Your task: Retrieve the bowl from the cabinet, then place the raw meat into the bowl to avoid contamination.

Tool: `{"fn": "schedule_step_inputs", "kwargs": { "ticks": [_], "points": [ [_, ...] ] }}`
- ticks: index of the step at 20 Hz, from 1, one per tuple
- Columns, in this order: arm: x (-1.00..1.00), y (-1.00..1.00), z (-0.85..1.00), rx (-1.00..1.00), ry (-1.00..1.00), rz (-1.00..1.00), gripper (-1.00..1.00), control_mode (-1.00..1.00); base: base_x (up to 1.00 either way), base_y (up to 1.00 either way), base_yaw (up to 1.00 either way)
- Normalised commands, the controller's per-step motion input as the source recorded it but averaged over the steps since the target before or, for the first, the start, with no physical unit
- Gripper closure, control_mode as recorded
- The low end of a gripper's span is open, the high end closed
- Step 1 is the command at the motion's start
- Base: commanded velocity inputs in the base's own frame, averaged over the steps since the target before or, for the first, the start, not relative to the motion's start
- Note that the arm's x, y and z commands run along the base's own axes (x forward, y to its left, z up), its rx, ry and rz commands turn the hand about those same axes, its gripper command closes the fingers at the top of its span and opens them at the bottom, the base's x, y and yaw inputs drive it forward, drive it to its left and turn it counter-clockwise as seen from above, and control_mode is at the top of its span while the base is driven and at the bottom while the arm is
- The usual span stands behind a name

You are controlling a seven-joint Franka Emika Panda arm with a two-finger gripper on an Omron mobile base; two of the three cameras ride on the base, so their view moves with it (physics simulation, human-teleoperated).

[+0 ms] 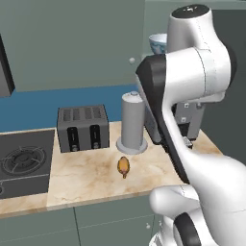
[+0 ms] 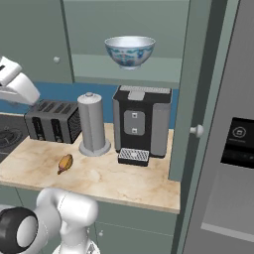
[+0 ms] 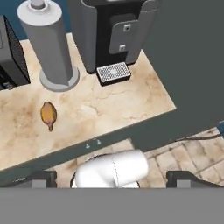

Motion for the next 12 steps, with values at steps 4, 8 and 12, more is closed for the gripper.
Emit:
{"fn": "schedule_step_inputs", "kwargs": {
  "ticks": [4, 8, 12],
  "points": [
    [0.03, 0.46, 0.02, 0.00, -0.48, 0.00, -1.00, -1.00, 0.00, 0.00, 0.00],
    [0.34, 0.08, 0.22, 0.00, -0.34, 0.01, -1.00, -1.00, 0.00, 0.00, 0.00],
    [0.44, 0.00, 0.54, 0.00, -0.18, 0.16, -1.00, -1.00, 0.00, 0.00, 0.00]
  ]
}}
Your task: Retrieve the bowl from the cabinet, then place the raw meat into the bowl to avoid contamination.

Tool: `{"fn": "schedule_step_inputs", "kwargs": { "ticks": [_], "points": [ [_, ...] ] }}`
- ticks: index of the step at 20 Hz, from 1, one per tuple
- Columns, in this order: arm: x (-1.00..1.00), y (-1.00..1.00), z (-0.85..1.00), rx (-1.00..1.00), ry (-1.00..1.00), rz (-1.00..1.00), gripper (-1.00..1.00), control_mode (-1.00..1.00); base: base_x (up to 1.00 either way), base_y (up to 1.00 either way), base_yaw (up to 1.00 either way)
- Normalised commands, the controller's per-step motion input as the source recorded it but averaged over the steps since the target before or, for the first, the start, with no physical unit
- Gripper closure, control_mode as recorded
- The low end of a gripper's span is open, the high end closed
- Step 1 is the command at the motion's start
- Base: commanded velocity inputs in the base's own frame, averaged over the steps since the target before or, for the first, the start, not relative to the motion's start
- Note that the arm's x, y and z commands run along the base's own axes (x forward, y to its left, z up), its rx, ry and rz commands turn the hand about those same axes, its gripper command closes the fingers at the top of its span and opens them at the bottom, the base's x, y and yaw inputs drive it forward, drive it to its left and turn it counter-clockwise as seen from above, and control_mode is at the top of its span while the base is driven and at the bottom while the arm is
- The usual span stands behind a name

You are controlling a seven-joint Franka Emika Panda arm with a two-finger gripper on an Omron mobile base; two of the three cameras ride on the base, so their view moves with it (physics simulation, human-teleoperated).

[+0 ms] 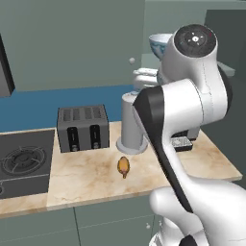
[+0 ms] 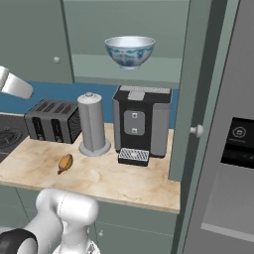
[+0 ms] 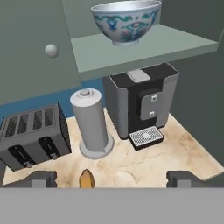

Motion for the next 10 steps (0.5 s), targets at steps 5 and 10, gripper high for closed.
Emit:
{"fn": "schedule_step_inputs", "kwargs": {
  "ticks": [5, 10],
  "points": [
    [0.22, 0.01, 0.49, -0.02, -0.02, 0.11, -1.00, -1.00, 0.00, 0.00, 0.00],
    [0.27, 0.08, 0.04, -0.04, 0.00, 0.00, -1.00, -1.00, 0.00, 0.00, 0.00]
  ]
}}
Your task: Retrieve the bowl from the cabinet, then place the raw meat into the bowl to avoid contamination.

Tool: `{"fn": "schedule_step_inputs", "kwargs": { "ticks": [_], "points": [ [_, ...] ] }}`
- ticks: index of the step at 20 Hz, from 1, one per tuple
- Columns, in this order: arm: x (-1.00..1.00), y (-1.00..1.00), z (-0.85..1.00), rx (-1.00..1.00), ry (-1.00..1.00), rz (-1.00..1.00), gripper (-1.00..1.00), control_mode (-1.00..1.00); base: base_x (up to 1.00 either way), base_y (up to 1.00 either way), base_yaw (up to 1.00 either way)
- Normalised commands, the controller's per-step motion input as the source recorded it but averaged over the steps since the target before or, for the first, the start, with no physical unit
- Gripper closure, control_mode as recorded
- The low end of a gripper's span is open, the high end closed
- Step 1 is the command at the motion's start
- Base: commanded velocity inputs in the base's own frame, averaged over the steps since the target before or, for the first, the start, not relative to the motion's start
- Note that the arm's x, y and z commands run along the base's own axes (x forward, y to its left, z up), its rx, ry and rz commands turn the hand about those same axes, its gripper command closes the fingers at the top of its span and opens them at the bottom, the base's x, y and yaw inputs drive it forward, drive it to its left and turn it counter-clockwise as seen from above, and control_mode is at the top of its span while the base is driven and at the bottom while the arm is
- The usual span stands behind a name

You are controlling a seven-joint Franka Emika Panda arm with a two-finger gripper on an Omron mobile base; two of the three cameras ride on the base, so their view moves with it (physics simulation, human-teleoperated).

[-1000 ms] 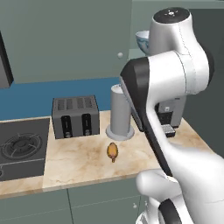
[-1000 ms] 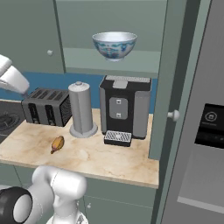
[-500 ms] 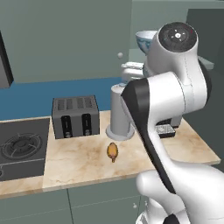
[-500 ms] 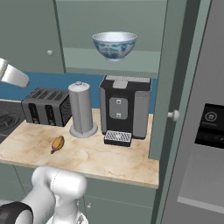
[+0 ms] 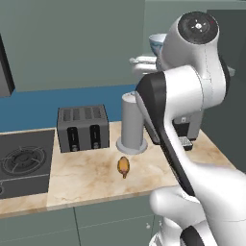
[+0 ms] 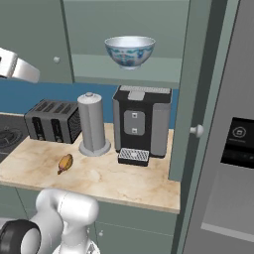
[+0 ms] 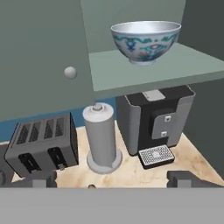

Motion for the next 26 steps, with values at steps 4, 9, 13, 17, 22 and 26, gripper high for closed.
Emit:
{"fn": "schedule_step_inputs", "kwargs": {
  "ticks": [4, 9, 13, 17, 22, 26],
  "points": [
    [0.56, 0.00, 0.00, 0.00, 0.00, 0.00, -1.00, -1.00, 0.00, 0.00, 0.00],
    [0.62, 0.00, 0.00, 0.00, 0.01, 0.02, -1.00, -1.00, 0.00, 0.00, 0.00],
    [0.41, 0.00, 0.00, 0.00, 0.00, 0.01, -1.00, -1.00, 0.00, 0.00, 0.00],
    [0.38, 0.00, 0.00, 0.00, 0.00, 0.00, -1.00, -1.00, 0.00, 0.00, 0.00],
    [0.42, 0.01, 0.00, 0.00, 0.02, 0.00, -1.00, -1.00, 0.00, 0.00, 0.00],
    [0.44, 0.03, 0.00, 0.00, 0.01, 0.00, -1.00, -1.00, 0.00, 0.00, 0.00]
  ]
}}
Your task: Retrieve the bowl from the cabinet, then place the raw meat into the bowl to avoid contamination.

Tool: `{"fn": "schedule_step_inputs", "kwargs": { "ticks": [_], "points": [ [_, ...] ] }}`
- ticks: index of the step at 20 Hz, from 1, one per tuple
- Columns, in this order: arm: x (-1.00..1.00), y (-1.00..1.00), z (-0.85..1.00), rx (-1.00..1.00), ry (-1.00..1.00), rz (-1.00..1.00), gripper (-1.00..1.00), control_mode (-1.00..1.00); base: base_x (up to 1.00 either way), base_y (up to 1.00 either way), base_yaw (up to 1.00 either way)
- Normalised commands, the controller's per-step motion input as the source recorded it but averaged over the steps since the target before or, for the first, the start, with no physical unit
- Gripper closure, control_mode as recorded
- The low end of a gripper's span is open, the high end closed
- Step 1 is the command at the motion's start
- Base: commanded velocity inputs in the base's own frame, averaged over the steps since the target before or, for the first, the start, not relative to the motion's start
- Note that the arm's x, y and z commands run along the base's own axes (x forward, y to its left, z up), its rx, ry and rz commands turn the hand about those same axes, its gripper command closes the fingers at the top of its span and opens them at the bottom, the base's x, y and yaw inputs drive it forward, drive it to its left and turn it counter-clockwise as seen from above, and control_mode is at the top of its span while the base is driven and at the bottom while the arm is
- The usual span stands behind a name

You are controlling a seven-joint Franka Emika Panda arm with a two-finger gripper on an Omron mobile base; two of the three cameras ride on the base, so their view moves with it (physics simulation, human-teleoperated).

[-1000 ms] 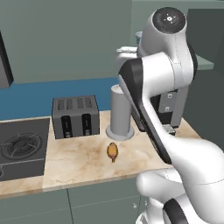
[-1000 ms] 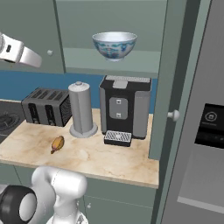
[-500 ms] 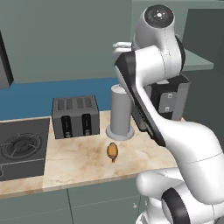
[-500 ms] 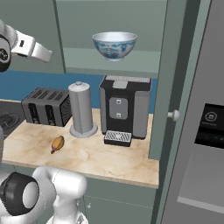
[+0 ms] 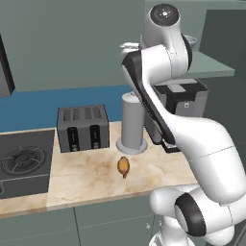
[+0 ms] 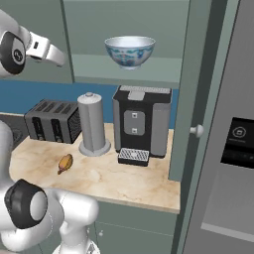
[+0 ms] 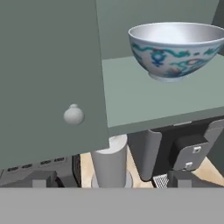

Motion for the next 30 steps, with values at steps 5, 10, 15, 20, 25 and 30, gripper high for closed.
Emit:
{"fn": "schedule_step_inputs", "kwargs": {
  "ticks": [5, 10, 15, 20, 25, 30],
  "points": [
    [0.42, 0.05, 0.00, 0.00, 0.02, 0.00, -1.00, -1.00, 0.00, 0.00, 0.00],
    [0.34, 0.14, -0.01, 0.00, 0.01, 0.00, -1.00, -1.00, 0.00, 0.00, 0.00],
    [0.23, 0.22, -0.04, 0.00, 0.00, 0.00, -1.00, -1.00, 0.00, 0.00, 0.00],
    [0.28, 0.13, -0.08, 0.00, 0.00, 0.00, -1.00, -1.00, 0.00, 0.00, 0.00],
    [0.37, 0.00, -0.12, 0.00, 0.00, 0.00, -1.00, -1.00, 0.00, 0.00, 0.00],
    [0.28, 0.00, -0.11, 0.00, 0.00, 0.00, -1.00, -1.00, 0.00, 0.00, 0.00]
  ]
}}
